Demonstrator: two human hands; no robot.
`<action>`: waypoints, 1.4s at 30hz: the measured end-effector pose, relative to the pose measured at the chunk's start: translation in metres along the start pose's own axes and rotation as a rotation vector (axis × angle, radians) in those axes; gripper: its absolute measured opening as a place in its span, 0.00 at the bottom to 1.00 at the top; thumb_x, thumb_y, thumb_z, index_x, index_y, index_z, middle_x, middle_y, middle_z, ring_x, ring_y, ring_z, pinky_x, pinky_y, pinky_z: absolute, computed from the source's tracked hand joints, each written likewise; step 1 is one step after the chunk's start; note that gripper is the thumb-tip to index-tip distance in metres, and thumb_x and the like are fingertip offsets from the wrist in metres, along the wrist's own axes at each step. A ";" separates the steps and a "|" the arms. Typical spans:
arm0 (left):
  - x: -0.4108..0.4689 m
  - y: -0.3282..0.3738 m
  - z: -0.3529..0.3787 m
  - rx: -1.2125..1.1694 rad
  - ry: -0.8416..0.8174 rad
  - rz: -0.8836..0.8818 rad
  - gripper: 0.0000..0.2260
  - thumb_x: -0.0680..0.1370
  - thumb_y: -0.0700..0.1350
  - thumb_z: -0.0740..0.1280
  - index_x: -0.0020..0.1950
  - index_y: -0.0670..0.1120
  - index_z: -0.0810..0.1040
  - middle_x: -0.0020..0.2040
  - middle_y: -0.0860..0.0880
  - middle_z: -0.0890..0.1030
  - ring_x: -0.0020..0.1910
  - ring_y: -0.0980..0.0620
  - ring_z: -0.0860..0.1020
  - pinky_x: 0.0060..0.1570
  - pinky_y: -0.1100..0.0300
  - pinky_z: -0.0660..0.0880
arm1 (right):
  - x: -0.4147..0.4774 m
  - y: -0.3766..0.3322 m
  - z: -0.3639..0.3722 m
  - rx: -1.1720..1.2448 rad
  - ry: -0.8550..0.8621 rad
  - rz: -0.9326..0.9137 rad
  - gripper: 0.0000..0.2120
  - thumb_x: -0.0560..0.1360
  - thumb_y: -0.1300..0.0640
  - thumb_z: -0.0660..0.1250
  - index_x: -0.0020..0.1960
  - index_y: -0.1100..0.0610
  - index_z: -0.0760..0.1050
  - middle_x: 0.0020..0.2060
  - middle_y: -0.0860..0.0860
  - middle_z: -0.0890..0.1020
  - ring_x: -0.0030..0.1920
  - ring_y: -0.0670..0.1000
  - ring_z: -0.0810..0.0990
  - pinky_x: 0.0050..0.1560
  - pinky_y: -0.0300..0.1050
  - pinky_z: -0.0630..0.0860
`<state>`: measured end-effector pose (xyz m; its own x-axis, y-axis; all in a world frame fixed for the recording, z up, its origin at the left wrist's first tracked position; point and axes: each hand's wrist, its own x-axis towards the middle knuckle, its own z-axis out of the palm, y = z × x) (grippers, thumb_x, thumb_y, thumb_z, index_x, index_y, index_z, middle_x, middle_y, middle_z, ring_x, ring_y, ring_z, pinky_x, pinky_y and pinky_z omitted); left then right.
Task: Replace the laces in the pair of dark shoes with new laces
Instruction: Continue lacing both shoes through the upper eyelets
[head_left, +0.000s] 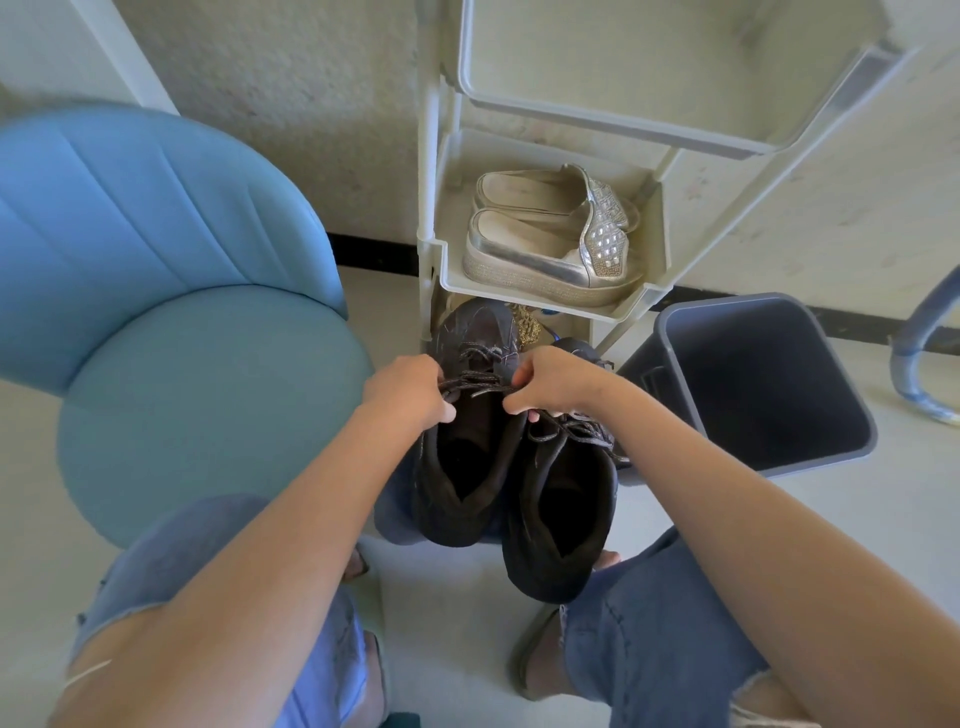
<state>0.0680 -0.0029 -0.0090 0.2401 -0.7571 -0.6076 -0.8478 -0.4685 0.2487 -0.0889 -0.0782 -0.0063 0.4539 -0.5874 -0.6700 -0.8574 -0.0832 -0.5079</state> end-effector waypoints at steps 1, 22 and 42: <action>0.000 -0.002 0.000 -0.011 -0.006 -0.001 0.16 0.75 0.46 0.68 0.62 0.46 0.76 0.49 0.46 0.77 0.46 0.46 0.76 0.45 0.57 0.73 | -0.001 0.001 -0.001 0.000 -0.003 0.003 0.05 0.69 0.61 0.69 0.40 0.62 0.74 0.22 0.49 0.77 0.20 0.46 0.64 0.20 0.31 0.62; 0.004 -0.004 0.013 -0.079 0.045 0.024 0.23 0.78 0.36 0.58 0.72 0.50 0.69 0.65 0.43 0.75 0.59 0.41 0.75 0.56 0.53 0.74 | -0.001 0.000 0.016 -0.104 0.133 0.119 0.17 0.74 0.63 0.63 0.62 0.62 0.65 0.52 0.60 0.77 0.34 0.56 0.79 0.34 0.44 0.75; 0.007 -0.004 0.011 -0.190 0.029 0.075 0.23 0.72 0.54 0.70 0.65 0.51 0.74 0.57 0.49 0.79 0.55 0.47 0.76 0.56 0.52 0.75 | 0.020 -0.011 0.010 -0.041 0.194 -0.204 0.09 0.78 0.58 0.65 0.51 0.61 0.82 0.37 0.49 0.79 0.39 0.46 0.75 0.45 0.39 0.69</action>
<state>0.0680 -0.0011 -0.0225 0.1959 -0.8047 -0.5605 -0.7601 -0.4857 0.4317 -0.0678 -0.0811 -0.0195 0.5667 -0.6977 -0.4382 -0.7639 -0.2458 -0.5966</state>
